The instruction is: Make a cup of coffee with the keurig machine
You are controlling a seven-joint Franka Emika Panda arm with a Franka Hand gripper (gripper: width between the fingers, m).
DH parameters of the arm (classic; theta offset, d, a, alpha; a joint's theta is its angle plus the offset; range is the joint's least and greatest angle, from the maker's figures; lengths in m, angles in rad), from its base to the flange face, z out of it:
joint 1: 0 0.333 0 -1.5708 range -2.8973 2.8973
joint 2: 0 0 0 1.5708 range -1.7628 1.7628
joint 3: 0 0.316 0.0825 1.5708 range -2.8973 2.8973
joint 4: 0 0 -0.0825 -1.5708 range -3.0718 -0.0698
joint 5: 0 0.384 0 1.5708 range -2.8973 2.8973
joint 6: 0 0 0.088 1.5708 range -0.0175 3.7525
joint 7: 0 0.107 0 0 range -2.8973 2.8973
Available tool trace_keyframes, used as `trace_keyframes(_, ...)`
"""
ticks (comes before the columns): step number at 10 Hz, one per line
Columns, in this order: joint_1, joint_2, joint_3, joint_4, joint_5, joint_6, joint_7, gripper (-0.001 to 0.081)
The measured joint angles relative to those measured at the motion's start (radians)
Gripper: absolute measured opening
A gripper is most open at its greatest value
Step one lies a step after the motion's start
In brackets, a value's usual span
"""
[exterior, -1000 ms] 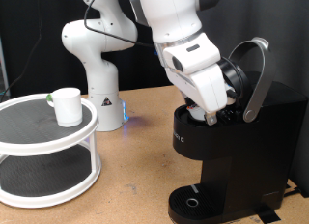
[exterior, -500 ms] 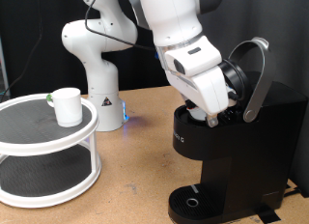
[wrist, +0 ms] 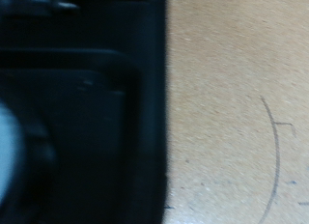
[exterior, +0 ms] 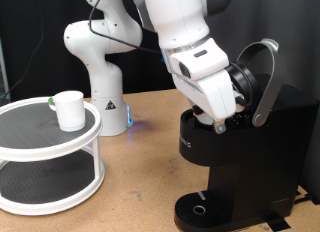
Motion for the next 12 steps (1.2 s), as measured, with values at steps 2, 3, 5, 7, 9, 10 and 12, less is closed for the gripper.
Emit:
trace_keyframes(2,-0.001,0.021,-0.003,0.021,-0.008,0.01,0.064,0.0805)
trace_keyframes(3,-0.001,0.032,-0.005,0.038,-0.009,0.006,0.079,0.0805)
trace_keyframes(5,0.001,0.061,0.0,0.072,0.002,0.005,0.088,0.0805)
trace_keyframes(7,0.002,0.094,0.01,0.109,0.023,0.005,0.086,0.0805)
trace_keyframes(9,0.003,0.099,0.021,0.117,0.043,0.004,0.069,0.0805)
trace_keyframes(10,0.003,0.099,0.024,0.117,0.049,0.003,0.058,0.0805)
trace_keyframes(12,0.003,0.095,0.025,0.116,0.06,-0.005,0.034,0.0805)
